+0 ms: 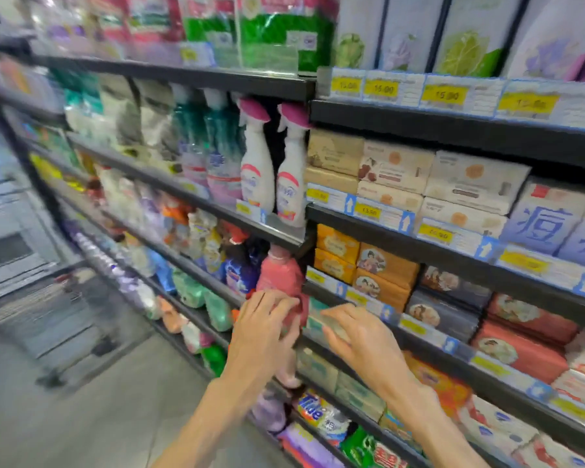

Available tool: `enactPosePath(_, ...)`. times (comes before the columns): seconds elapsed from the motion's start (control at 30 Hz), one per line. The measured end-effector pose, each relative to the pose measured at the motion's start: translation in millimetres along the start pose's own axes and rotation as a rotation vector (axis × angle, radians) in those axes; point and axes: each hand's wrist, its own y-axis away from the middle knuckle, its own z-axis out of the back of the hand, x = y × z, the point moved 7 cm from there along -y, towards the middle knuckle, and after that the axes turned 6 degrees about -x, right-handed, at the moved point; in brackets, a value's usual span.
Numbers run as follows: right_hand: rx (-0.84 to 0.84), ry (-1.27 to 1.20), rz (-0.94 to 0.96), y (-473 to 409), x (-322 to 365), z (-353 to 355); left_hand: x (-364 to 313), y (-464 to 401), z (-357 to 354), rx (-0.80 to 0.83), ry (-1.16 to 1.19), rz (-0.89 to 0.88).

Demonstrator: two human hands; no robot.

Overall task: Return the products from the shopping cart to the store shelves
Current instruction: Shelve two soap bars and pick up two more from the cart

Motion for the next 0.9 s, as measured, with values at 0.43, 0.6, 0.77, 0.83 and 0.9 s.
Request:
enactPosePath(0.43,0.33,-0.348,0.529,-75,315,-170,231,203,272,-0.062,-0.522,0.584)
enactPosePath(0.6,0.348,-0.367,0.679,-100,445,-223,323,250,349,-0.082,-0.617,0.675)
enactPosePath(0.77,0.371,-0.382,0.743,-136,561,-270,412,270,416,-0.085,-0.633,0.726)
enactPosePath(0.83,0.395,-0.406,0.744,-152,601,-291,446,274,438,-0.083,-0.65,0.725)
enactPosePath(0.9,0.419,-0.431,0.736,-167,634,-316,482,277,459,-0.093,-0.651,0.75)
